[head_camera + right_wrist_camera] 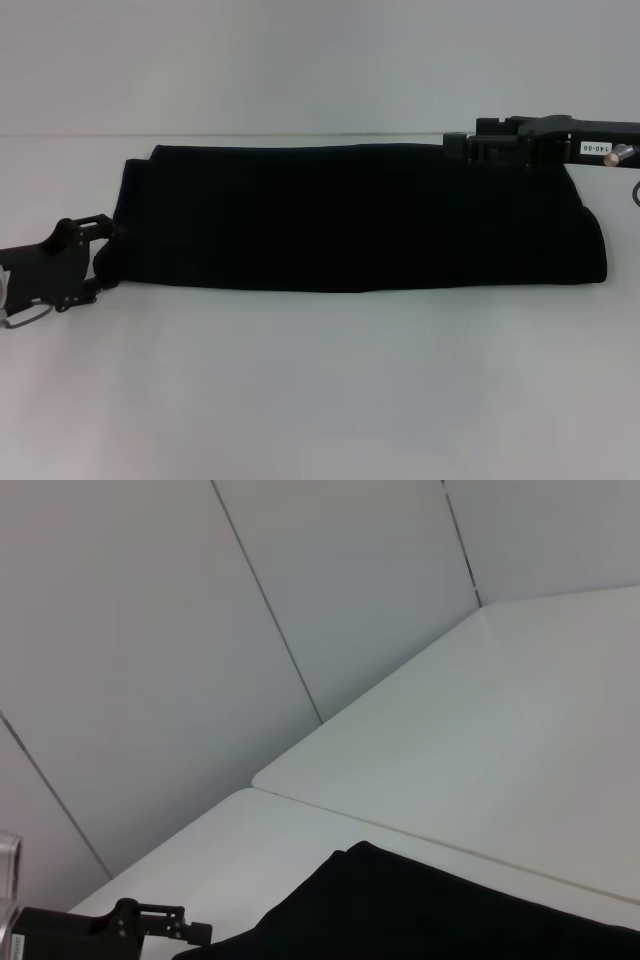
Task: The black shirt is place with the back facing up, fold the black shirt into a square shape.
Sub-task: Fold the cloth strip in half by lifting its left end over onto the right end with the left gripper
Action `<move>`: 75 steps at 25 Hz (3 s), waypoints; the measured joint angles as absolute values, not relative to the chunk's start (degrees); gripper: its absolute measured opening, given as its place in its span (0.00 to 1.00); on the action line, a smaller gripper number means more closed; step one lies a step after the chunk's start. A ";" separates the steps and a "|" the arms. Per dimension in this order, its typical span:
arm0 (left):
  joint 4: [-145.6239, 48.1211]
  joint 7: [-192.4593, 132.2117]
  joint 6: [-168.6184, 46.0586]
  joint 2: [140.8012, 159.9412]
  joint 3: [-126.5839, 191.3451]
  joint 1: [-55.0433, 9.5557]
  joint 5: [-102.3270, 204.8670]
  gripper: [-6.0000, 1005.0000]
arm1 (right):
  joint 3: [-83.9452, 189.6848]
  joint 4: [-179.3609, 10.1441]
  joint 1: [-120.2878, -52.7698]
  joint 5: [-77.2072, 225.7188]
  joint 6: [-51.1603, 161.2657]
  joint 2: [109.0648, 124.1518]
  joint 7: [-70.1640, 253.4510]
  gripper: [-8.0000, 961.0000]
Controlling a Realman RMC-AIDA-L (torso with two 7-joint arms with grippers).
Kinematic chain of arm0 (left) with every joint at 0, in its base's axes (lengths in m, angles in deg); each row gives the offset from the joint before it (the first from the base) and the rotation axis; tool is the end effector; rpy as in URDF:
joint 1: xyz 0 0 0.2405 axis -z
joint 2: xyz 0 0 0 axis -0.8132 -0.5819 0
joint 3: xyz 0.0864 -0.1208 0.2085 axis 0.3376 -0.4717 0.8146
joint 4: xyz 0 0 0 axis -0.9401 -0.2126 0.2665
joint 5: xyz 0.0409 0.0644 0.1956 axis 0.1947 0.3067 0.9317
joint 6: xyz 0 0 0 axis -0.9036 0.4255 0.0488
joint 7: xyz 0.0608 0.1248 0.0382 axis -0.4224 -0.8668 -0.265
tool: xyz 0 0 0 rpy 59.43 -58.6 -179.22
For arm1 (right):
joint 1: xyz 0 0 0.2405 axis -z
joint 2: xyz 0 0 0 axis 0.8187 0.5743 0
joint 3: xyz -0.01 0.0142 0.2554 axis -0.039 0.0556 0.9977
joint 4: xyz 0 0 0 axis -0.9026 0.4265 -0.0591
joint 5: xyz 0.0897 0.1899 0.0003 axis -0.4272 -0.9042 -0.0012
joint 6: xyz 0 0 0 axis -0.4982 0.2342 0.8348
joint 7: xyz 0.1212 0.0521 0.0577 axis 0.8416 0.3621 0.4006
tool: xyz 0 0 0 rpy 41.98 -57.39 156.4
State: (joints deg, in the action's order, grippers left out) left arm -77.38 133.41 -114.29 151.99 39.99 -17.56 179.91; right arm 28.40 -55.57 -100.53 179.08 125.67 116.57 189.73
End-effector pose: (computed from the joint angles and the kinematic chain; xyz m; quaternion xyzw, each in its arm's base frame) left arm -0.3508 0.3763 0.0306 -0.4118 -0.8374 -0.2944 0.2059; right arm 0.2157 0.4221 0.0441 -0.8945 0.3282 0.2479 0.1750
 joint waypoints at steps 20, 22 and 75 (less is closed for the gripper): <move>-76.60 126.41 -113.89 151.65 40.18 -16.81 179.92 0.66 | 28.38 -55.48 -100.67 178.55 125.69 116.57 189.53 0.95; -76.60 125.73 -113.82 151.68 40.25 -16.82 179.92 0.64 | 28.38 -55.48 -100.68 178.49 125.80 116.57 189.49 0.95; -94.76 102.89 -141.31 147.35 35.61 -16.39 177.82 0.04 | 28.12 -54.21 -103.78 178.39 105.62 120.40 189.25 0.95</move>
